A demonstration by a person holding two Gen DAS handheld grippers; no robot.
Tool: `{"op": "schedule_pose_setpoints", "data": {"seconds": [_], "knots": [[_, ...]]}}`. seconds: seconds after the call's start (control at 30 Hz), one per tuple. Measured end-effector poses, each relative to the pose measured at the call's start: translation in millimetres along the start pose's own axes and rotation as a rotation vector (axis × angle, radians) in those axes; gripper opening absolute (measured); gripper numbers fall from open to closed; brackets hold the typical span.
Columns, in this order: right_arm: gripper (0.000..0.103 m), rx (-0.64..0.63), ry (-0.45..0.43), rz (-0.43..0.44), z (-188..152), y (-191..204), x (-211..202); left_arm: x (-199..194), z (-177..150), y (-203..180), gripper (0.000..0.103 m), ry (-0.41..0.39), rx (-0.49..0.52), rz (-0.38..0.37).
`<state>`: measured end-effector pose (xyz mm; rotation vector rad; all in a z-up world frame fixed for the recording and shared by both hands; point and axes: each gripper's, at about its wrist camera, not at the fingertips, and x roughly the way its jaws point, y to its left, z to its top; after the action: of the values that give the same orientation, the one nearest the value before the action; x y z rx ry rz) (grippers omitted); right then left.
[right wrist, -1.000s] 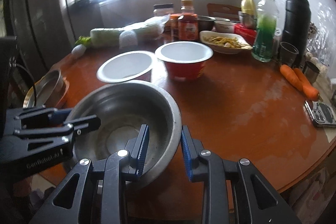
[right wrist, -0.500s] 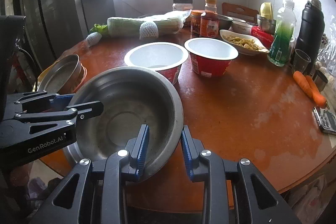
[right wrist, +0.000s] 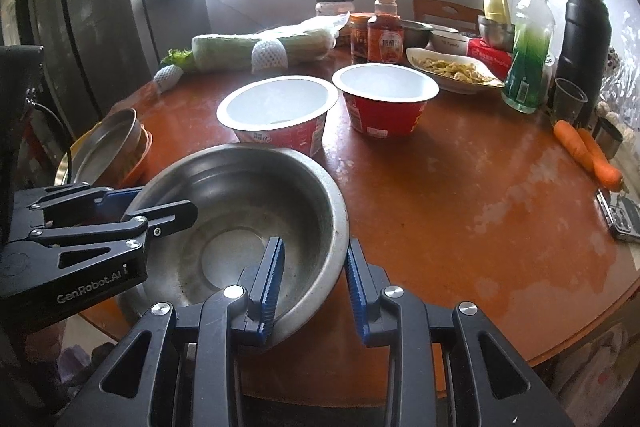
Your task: Organize plates and bowls
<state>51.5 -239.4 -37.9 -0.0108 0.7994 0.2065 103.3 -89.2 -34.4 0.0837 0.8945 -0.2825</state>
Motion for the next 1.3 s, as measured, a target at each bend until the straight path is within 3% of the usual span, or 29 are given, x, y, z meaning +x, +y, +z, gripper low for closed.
{"op": "schedule_pose_setpoints", "data": {"seconds": [0.4, 0.5, 0.77, 0.87, 1.3], "knots": [[0.033, 0.002, 0.005, -0.002, 1.4, 1.3, 3.6, 4.1, 2.7, 1.9, 0.035, 0.0, -0.006, -0.006], [0.038, 0.014, 0.003, 0.007, 2.8, 0.6, 1.8, 0.9, 2.9, 3.8, 0.036, -0.009, -0.009, 0.001], [0.04, 0.008, -0.008, -0.009, 6.1, 4.3, -5.1, -10.7, 3.2, 8.2, 0.041, -0.03, -0.018, 0.013], [0.046, 0.008, -0.015, -0.012, 7.7, 5.3, -8.9, -17.7, 4.4, 11.6, 0.042, -0.046, -0.03, 0.018], [0.051, 0.008, -0.084, -0.005, 23.3, 6.8, -31.8, -44.2, 21.8, 17.3, 0.046, -0.123, -0.05, 0.029]]}}
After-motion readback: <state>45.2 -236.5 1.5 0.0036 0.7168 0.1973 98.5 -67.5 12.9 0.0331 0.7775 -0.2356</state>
